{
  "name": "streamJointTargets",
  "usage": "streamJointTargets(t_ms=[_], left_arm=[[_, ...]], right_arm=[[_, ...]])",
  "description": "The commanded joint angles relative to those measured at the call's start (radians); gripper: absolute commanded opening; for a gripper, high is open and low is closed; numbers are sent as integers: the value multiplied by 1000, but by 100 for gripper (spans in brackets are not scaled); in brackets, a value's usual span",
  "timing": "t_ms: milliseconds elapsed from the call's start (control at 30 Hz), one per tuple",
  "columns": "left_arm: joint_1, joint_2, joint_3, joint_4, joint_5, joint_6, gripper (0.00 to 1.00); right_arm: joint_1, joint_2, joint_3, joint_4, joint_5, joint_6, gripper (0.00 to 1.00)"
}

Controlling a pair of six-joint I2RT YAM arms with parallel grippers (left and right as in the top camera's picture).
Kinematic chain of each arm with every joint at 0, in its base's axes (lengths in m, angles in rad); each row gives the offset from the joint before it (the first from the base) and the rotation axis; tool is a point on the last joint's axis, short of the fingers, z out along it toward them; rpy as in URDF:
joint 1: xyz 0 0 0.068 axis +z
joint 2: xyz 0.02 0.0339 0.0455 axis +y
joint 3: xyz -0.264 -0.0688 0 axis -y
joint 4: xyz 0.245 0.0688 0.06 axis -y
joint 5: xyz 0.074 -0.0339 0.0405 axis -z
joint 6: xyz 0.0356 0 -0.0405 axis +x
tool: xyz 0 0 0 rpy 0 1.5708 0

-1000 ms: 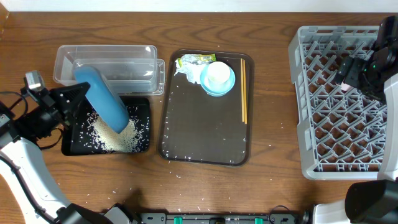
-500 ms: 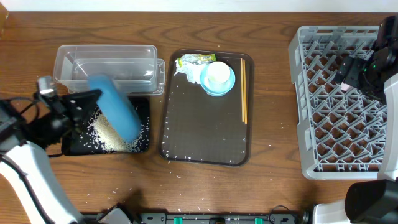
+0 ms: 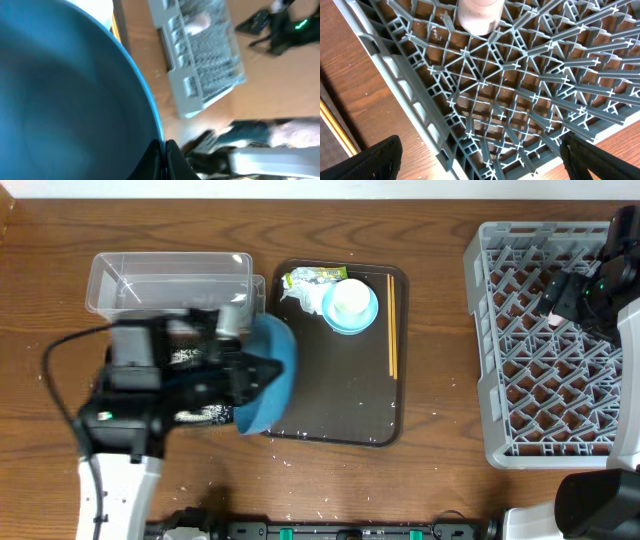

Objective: Sort waste into correct bins and load items into the dishwasher rack
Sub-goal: 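Lower the emptied teal plate back onto the brown tray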

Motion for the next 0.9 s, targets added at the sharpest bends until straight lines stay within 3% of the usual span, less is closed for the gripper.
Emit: streamJointTargets(t_ms=[0, 233, 367, 867], left_arm=[[-198, 18, 2, 69, -328, -80, 6], [-539, 168, 2, 195, -715, -87, 6], [-627, 299, 2, 226, -838, -87, 6], [-664, 606, 2, 298, -849, -108, 6]], right_arm=[[-2, 1, 9, 0, 6, -9, 99], [-2, 1, 9, 0, 6, -9, 99], [-2, 1, 9, 0, 6, -9, 99], [-2, 1, 9, 0, 6, -9, 99]])
